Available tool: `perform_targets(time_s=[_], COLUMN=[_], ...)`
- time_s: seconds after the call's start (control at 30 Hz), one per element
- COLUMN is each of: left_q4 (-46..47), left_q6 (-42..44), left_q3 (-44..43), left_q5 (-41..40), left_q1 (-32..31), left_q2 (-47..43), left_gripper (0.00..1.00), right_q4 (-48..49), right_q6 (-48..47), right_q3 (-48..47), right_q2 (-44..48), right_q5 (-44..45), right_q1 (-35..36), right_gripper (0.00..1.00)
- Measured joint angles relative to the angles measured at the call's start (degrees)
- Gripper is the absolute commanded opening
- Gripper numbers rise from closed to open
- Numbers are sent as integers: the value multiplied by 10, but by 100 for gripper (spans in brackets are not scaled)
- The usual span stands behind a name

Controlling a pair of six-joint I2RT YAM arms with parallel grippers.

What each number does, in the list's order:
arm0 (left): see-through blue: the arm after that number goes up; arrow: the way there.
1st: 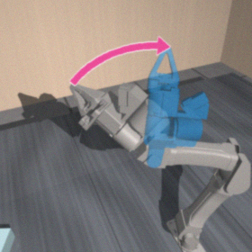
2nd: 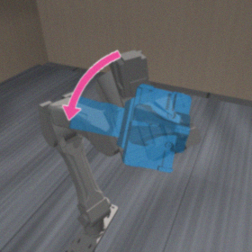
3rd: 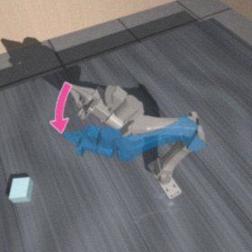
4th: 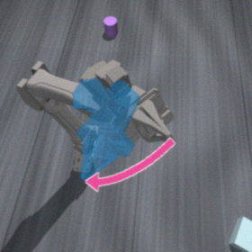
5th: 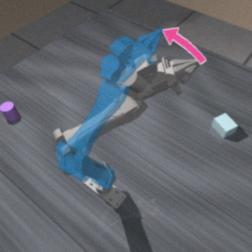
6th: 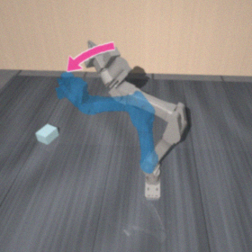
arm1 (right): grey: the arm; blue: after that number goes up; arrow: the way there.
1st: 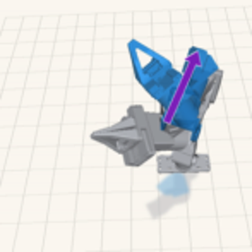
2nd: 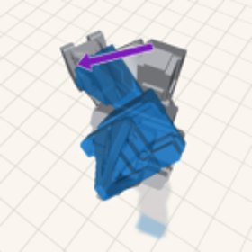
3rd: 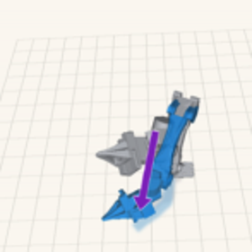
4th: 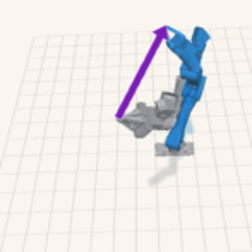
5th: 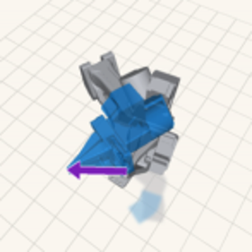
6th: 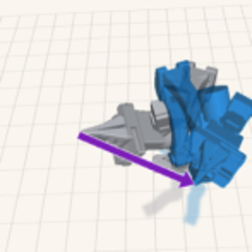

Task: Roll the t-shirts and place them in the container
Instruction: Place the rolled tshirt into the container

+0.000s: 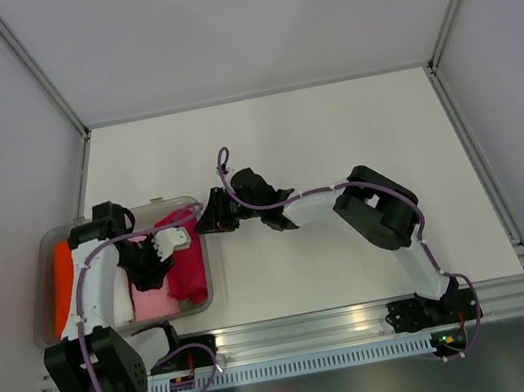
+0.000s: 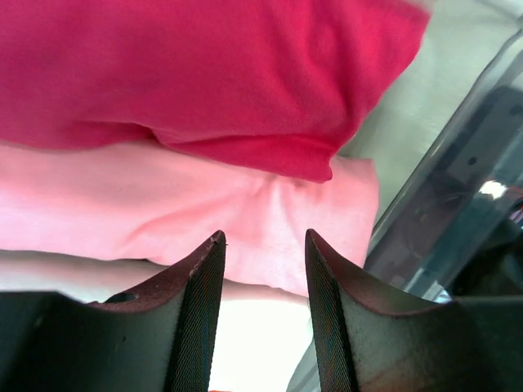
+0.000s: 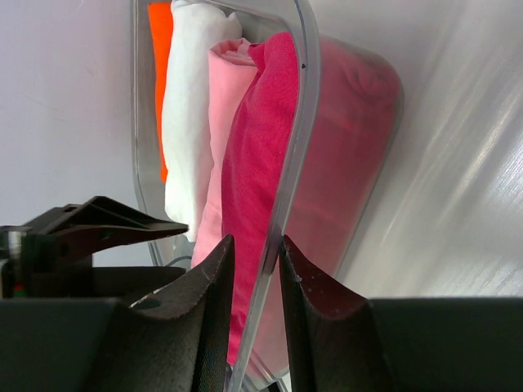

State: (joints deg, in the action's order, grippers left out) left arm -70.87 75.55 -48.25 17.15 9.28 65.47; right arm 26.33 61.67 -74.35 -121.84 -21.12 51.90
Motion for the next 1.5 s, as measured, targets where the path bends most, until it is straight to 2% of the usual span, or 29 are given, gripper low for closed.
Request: perform_targets(time_s=[0.2, 0.4, 0.57, 0.77, 1.0, 1.17, 1.3, 1.5], left_q4=[-7, 42, 101, 167, 177, 137, 101, 92], left_q6=[-30, -107, -164, -175, -166, -152, -158, -231], left_q3=[-57, -16, 64, 140, 149, 139, 89, 7], left_q5=[75, 119, 114, 72, 69, 73, 87, 90], left_q1=[-18, -73, -128, -141, -142, -142, -142, -137], left_q2=[6, -12, -21, -14, -22, -58, -81, -90], left_gripper=[48, 53, 54, 54, 53, 53, 54, 53], right_q4=[5, 11, 11, 11, 10, 10, 2, -47], right_q6=[0, 0, 1, 1, 1, 1, -3, -36], right_q3=[5, 15, 16, 16, 16, 16, 16, 10], right_q2=[0, 2, 2, 2, 2, 2, 2, 24], right_q5=[0, 0, 0, 0, 1, 1, 1, 6], right_q1=[-3, -8, -11, -11, -11, -11, -11, -17], right_gripper=[33, 33, 32, 32, 32, 32, 32, 33])
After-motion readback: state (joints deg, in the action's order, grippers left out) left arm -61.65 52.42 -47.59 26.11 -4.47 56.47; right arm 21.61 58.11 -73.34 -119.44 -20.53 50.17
